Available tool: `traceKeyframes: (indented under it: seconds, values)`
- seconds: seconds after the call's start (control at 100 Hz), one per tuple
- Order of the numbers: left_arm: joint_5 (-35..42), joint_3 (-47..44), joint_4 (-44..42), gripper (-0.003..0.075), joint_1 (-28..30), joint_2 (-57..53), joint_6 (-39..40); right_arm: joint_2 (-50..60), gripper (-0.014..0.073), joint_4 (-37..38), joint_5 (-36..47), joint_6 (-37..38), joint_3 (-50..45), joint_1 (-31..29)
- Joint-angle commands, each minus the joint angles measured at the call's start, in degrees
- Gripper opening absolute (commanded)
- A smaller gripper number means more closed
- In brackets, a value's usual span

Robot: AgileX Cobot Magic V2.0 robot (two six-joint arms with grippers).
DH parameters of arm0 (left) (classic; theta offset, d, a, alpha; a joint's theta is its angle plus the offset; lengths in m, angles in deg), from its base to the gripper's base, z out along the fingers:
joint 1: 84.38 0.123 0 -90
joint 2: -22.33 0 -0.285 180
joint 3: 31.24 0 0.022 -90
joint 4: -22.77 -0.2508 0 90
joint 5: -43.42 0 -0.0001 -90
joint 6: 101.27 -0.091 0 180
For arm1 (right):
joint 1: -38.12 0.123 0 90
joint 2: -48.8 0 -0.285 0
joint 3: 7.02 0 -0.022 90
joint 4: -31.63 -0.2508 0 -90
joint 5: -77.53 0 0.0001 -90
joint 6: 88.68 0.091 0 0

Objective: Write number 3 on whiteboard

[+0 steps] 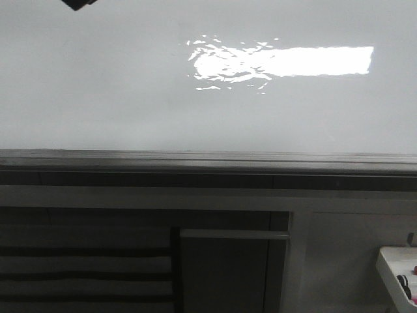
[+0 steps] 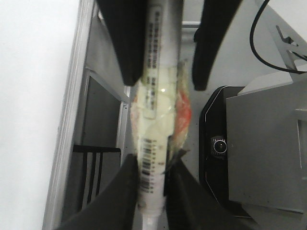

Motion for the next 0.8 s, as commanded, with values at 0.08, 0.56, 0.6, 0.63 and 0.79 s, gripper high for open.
traceKeyframes:
  seconds: [0.08, 0.56, 0.6, 0.63, 0.79]
  values:
    - [1.78, 1.84, 1.79, 0.0060, -0.47, -1.13, 0.10, 0.70, 0.0177, -1.70, 0.95, 0.72, 2.00, -0.08]
    - [1.78, 1.84, 1.79, 0.0060, -0.47, -1.13, 0.10, 0.58, 0.0094, -2.66, 0.60, 0.72, 2.00, -0.08]
    - [1.78, 1.84, 1.79, 0.0060, -0.47, -1.13, 0.10, 0.58, 0.0051, -2.66, 0.60, 0.72, 2.00, -0.08]
    - [1.78, 1.84, 1.79, 0.0060, -0.47, -1.13, 0.10, 0.58, 0.0024, -2.66, 0.58, 0.72, 2.00, -0.08]
    - [1.78, 1.84, 1.79, 0.0060, -0.47, -1.13, 0.10, 0.58, -0.0058, -2.66, 0.48, 0.72, 2.00, -0.08]
